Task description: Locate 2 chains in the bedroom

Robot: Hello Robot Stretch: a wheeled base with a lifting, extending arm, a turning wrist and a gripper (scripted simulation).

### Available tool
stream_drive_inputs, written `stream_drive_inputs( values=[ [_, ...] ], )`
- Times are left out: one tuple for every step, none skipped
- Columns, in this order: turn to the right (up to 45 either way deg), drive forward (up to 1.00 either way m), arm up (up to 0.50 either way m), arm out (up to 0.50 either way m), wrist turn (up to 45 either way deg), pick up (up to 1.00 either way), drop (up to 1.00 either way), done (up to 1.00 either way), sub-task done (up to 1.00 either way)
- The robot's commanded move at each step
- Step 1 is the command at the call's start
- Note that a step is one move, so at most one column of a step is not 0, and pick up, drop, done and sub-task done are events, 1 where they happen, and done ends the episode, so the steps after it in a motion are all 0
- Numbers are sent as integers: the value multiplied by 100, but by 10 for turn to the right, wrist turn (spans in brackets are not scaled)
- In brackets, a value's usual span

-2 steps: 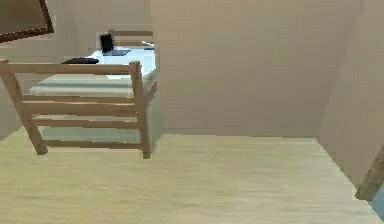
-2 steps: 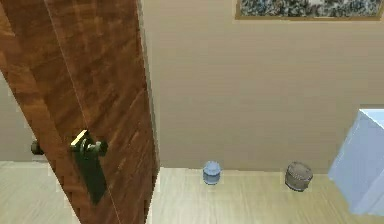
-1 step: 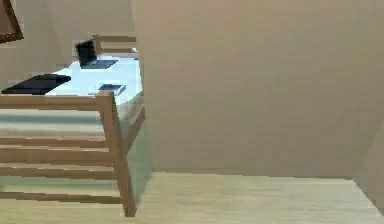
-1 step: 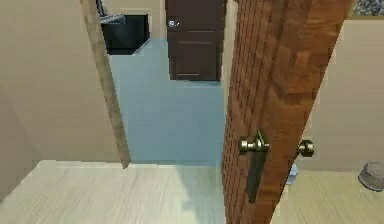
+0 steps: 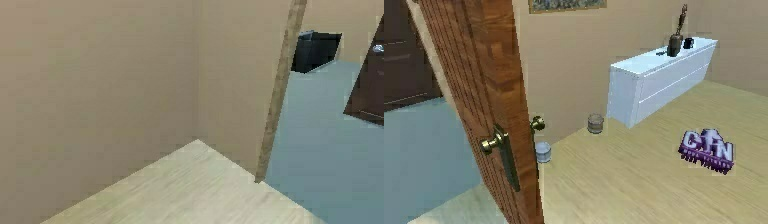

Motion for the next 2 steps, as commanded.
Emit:
stream_drive_inputs(
  values=[
    [90, 0, 0, 0, 0, 0, 0, 0, 0],
    [0, 15, 0, 0, 0, 0, 0, 0, 0]
  ],
)
